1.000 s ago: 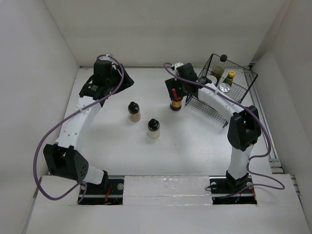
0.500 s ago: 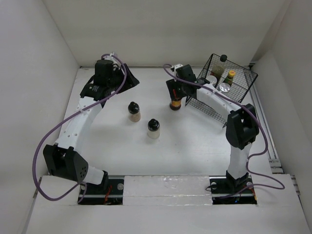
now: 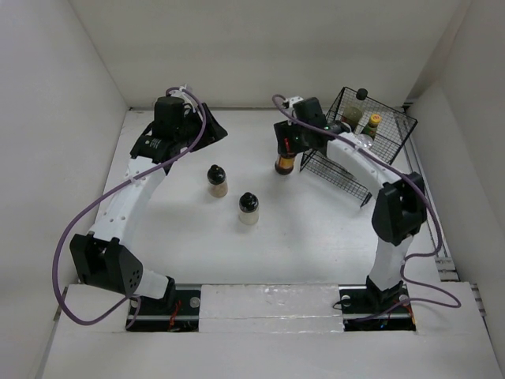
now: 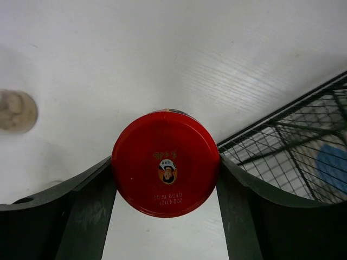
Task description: Organize the condiment bottles
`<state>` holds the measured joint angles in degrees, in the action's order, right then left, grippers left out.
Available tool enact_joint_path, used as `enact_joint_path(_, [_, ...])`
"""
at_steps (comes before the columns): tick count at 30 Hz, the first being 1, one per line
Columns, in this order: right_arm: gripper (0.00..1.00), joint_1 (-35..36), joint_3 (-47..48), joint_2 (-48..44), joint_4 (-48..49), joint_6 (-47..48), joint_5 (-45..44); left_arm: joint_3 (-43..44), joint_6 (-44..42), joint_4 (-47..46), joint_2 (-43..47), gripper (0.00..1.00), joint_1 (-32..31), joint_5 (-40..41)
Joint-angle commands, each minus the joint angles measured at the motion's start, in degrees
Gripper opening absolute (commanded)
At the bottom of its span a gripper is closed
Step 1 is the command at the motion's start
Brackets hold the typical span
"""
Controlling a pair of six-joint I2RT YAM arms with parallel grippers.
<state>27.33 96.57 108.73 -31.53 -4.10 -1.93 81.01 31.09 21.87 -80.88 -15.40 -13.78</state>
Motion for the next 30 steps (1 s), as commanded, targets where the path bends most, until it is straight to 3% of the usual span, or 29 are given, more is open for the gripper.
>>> enact_joint_path(1, [0.4,-4.46,2.92,-13.27,6.31,-1.0,2.54,0.29,-0.51,-1.83,0.55,0.54,-0.16,-0.46])
enact_joint_path(10, [0.36,-11.07,1.34,-21.27,0.94,-1.0,5.71,2.31,-1.03,-1.3,-1.29,0.54,-0.16,0.16])
enact_joint_path(19, [0.36,-15.72,-1.39,-19.7,2.61,-0.48,7.03,3.36,-1.03,-1.92,-3.05,0.54,-0.16,-1.59])
enact_joint_path(30, [0.36,-13.01,-6.92,-15.12,9.64,1.73,-1.05,2.83,-1.03,-2.97,-3.58,0.54,-0.16,-1.6])
